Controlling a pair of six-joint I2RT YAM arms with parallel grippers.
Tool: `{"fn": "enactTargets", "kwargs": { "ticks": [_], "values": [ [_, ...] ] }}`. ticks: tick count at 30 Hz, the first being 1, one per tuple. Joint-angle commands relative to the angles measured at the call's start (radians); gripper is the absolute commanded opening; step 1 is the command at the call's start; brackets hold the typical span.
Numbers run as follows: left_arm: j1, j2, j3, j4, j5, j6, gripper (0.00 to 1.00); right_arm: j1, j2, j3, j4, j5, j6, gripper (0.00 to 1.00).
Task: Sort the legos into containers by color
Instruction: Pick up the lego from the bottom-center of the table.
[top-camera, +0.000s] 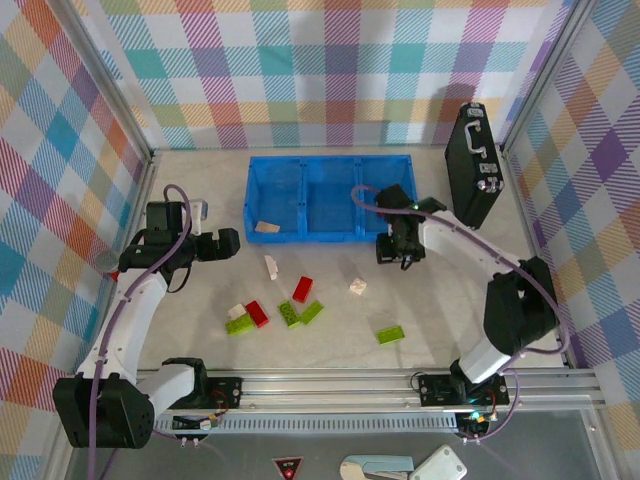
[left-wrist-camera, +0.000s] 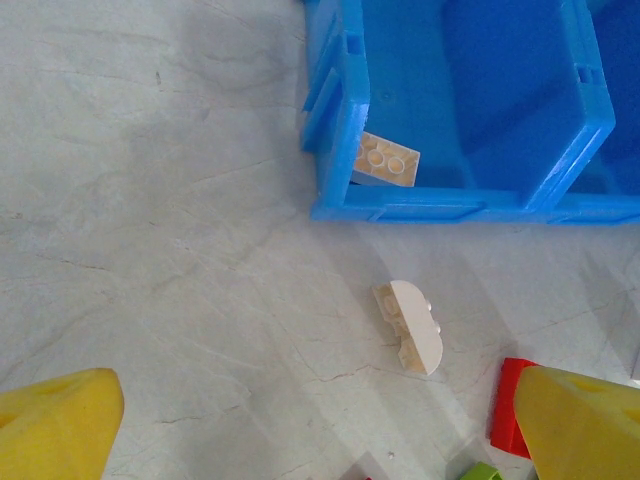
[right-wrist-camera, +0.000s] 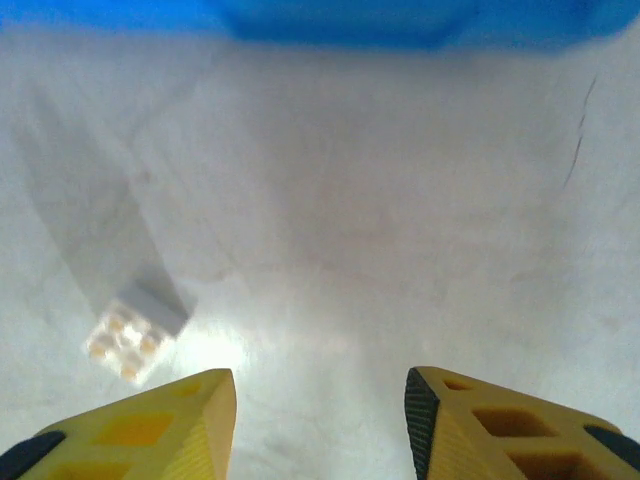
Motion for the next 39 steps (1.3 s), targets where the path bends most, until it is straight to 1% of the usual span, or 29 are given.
{"fn": "enactTargets", "kwargs": {
  "ticks": [1,9,18,22,27,30,32,34,36,39],
  "values": [
    [0.013,-0.017,0.006,-0.013,0.007,0.015,1.00,0.049,-0.076,-0.082,-0.015,-0.005,0.093,0.50],
    [0.014,-0.004,0.011,-0.013,0.018,0.016,1.00,0.173,-0.231,-0.273,-0.053,-0.003,0.220,0.51],
    [0.015,-0.016,0.007,-0.027,0.000,0.020,1.00,0.267,-0.367,-0.396,-0.115,-0.027,0.323,0.52],
    [0.014,-0.007,0.009,-0.025,0.007,0.022,1.00,0.299,-0.377,-0.418,-0.097,-0.033,0.339,0.52],
    [0.014,-0.004,0.011,-0.027,0.007,0.022,1.00,0.338,-0.325,-0.415,-0.071,-0.032,0.336,0.53],
    [0.014,-0.003,0.011,-0.028,0.002,0.025,1.00,0.358,-0.281,-0.405,-0.063,-0.026,0.329,0.58],
    [0.014,-0.004,0.011,-0.029,0.000,0.024,1.00,0.371,-0.257,-0.396,-0.064,-0.020,0.324,0.65],
    [0.014,-0.003,0.011,-0.029,-0.003,0.026,1.00,0.381,-0.238,-0.390,-0.056,-0.018,0.319,0.74],
    [0.014,-0.004,0.011,-0.030,-0.003,0.026,1.00,0.390,-0.225,-0.389,-0.046,-0.021,0.312,0.79],
    [0.014,-0.003,0.011,-0.031,-0.003,0.026,1.00,0.403,-0.204,-0.388,-0.023,-0.033,0.292,0.81]
  ]
}}
